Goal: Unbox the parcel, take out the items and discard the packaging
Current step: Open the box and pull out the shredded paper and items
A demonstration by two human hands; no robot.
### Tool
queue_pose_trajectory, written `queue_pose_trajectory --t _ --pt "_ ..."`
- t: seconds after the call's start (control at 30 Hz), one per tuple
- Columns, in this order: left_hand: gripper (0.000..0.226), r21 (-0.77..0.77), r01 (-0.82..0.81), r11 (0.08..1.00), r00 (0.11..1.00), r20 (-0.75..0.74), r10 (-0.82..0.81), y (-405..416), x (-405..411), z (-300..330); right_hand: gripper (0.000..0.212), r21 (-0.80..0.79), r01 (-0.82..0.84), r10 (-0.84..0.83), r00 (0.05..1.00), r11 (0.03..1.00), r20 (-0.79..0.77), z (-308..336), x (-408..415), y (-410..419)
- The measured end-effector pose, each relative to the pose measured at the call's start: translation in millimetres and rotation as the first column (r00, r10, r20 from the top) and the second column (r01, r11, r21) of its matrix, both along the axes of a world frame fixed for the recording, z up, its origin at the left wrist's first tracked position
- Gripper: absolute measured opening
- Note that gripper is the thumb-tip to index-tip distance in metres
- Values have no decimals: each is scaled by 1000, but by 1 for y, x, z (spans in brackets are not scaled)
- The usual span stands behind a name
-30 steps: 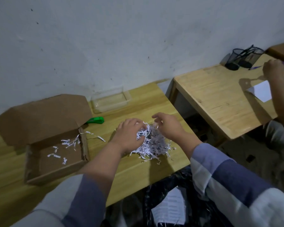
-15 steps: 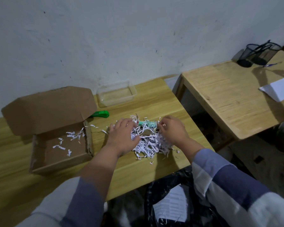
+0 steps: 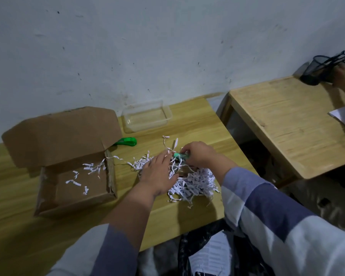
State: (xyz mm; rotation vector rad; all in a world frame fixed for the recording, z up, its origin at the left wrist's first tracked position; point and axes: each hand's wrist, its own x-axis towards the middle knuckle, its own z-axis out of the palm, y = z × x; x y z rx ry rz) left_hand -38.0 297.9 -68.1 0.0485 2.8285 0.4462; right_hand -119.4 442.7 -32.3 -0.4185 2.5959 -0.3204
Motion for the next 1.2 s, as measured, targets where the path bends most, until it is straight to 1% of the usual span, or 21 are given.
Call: queue_pose_trajectory --t 0.03,0.1,0.17,0.23,0.37,0.43,0.5,0.57,0.67,0.7,0.73,0.8,0.87,0.9,1.03,1.2 --pt "79 7 -5 1000 1000 2 5 0 1 1 36 -15 10 -10 1000 1000 -13 1 1 1" --pt "85 23 -19 1000 999 27 19 0 1 3 37 -94 63 -65 998 994 -22 3 4 5" --pt "92 35 -30 999 998 54 28 -1 0 4 38 -196 135 -134 991 971 19 8 6 10" --pt "94 55 -43 998 997 69 40 -2 -2 5 34 -307 215 -198 976 927 86 17 7 16" --pt "73 -3 47 999 997 67 -46 -1 -4 4 27 -503 333 -266 943 797 202 41 2 24" --pt "68 -11 66 998 996 60 -66 1 -4 3 31 -570 371 -267 928 733 259 53 -1 24" --pt "66 -1 47 999 997 54 -47 3 -6 2 37 -605 383 -268 923 698 275 61 -5 24" --pt "65 4 -3 1000 1000 -24 3 3 -7 5 42 -620 380 -275 925 687 262 62 -9 22" --pt "61 2 -30 1000 971 -237 30 6 -16 13 45 -631 377 -329 923 678 197 55 -14 17" --pt "61 16 -22 1000 968 -251 25 7 -19 15 44 -627 383 -367 916 678 163 50 -15 16" --pt "63 29 -11 1000 976 -215 17 7 -23 16 43 -615 396 -411 903 682 125 44 -18 14" --pt "70 28 0 1000 999 -39 1 8 -28 12 40 -537 433 -494 869 724 36 30 -27 12" --pt "77 20 -5 1000 991 133 2 7 -29 4 38 -427 467 -528 849 775 -29 15 -38 11" --pt "79 27 -16 1000 986 165 11 6 -29 0 38 -387 475 -529 848 790 -40 9 -44 9" --pt "83 43 -33 999 988 154 26 3 -31 -7 38 -303 478 -515 856 825 -51 -12 -65 2" --pt "78 51 -24 998 987 161 16 1 -31 -6 39 -265 464 -499 862 845 -84 -22 -85 -9"
